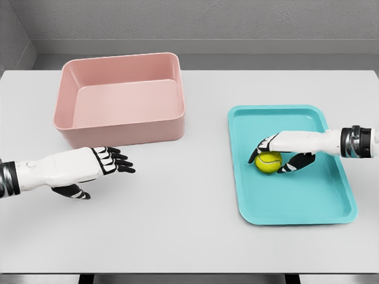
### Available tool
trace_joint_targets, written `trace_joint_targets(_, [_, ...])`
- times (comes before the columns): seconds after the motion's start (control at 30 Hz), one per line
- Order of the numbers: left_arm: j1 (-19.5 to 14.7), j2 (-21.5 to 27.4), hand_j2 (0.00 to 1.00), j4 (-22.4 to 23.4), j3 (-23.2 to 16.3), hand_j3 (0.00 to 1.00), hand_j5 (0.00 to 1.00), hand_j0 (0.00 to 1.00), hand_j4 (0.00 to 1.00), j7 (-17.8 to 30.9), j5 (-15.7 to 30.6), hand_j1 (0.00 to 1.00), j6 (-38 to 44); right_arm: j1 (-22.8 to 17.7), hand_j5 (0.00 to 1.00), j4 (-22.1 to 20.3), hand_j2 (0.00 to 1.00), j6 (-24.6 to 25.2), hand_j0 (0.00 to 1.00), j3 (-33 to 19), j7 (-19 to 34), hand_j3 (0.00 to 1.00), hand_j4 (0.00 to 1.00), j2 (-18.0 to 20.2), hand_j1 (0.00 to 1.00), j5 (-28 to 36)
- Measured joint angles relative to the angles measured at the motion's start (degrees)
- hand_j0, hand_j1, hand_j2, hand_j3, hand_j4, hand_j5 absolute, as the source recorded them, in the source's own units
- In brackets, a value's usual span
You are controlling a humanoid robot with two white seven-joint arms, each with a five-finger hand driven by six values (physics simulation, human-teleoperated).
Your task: Put the tennis from the blue tray into the pink basket with both arms
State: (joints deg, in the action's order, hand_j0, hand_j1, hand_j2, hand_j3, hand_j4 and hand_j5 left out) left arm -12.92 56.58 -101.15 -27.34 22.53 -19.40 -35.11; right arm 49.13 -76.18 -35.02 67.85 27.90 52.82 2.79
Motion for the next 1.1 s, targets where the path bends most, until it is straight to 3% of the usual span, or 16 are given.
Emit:
trace_joint_targets(0.2, [0.0,0.08,1.0,0.0,0.02,1.0,1.0,1.0,1.0,0.0,-0.01,1.0,0.0,0.0,0.55,0.28,0.55,-0.01,0.55,-0.06,0.08,0.55,0.55,-0.05,0.55,-0.11])
trace_joint_targets(0.6, [0.0,0.13,1.0,0.0,0.08,1.0,1.0,1.0,1.0,-0.01,-0.03,1.0,0.0,2.46,0.53,-1.07,0.53,-0.11,0.53,-0.88,0.09,0.53,0.53,0.24,0.53,-1.18])
trace_joint_targets(1.1, [0.0,0.13,1.0,0.0,0.09,1.0,1.0,1.0,1.0,0.0,-0.05,1.0,0.0,5.19,0.53,-8.32,0.53,-0.1,0.53,-1.07,0.15,0.53,0.53,-0.96,0.53,-1.28])
